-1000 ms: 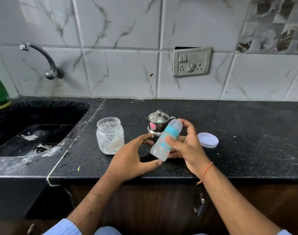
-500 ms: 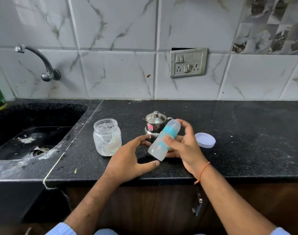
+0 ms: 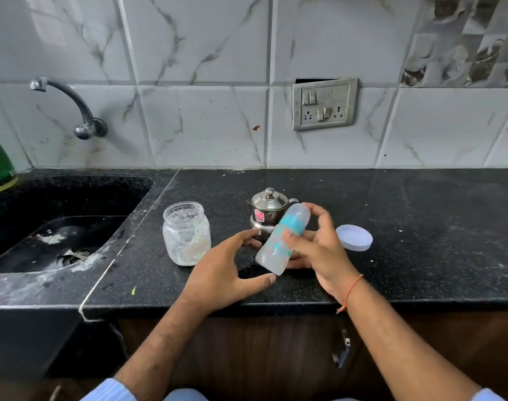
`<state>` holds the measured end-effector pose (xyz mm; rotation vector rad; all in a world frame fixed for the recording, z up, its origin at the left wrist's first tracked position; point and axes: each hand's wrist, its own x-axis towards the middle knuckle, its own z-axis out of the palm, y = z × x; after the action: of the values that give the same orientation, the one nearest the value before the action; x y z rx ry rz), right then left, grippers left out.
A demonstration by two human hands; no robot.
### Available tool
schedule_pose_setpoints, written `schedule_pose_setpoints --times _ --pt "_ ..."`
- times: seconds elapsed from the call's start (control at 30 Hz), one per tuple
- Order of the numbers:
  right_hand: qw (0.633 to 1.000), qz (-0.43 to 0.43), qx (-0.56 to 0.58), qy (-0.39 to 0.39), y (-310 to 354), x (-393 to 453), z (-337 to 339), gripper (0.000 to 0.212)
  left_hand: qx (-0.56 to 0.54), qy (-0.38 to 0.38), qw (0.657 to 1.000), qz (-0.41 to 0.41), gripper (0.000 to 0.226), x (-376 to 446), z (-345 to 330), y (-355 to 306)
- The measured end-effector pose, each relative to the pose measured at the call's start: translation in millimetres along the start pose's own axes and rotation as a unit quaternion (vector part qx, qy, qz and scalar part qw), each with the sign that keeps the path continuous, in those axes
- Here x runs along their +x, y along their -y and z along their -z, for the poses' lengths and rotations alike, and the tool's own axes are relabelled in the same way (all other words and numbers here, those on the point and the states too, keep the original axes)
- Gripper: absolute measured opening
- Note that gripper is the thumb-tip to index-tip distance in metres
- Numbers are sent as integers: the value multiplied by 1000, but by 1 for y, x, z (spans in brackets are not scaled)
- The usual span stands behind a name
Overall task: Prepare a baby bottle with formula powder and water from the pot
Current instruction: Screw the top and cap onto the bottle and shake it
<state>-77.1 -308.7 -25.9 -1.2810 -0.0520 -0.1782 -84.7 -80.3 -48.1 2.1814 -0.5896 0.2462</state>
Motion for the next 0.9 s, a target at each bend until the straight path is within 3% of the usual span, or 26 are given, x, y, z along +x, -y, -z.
schedule_pose_setpoints --times 0.13,0.17,0.27,0.37,0.4,0.5,0.63,0.73,0.77,0.83,0.9 --pt "980 35 140 -140 2 5 5 60 -7 0 1000 6 96 0 -1 1" --pt "981 23 148 -127 6 5 6 58 -8 -1 1000 6 97 0 -1 1" --pt "1000 -2 17 -14 1 -2 1 60 -1 1 1000 5 97 0 1 -1" --pt "985 30 113 -126 2 3 2 55 -7 3 1000 8 97 0 -1 0" --pt "982 23 135 -129 2 6 5 52 -8 2 1000 9 99 0 -1 -1" --pt "1000 -3 15 -20 1 3 0 59 -3 -1 1000 4 99 -1 0 -2" --pt "980 32 136 -140 3 9 3 57 0 2 1000 3 97 0 -1 -1" --pt "999 -12 29 -36 2 6 -1 57 0 -6 1000 -3 97 -1 0 -1" --pt "999 -7 20 -33 0 6 -2 58 1 -5 1000 -3 97 0 1 -1" --pt "989 19 90 -111 1 7 0 57 1 -1 1000 0 99 1 1 -1" --pt "983 18 129 -130 5 9 4 54 1 2 1000 3 100 0 -1 -1"
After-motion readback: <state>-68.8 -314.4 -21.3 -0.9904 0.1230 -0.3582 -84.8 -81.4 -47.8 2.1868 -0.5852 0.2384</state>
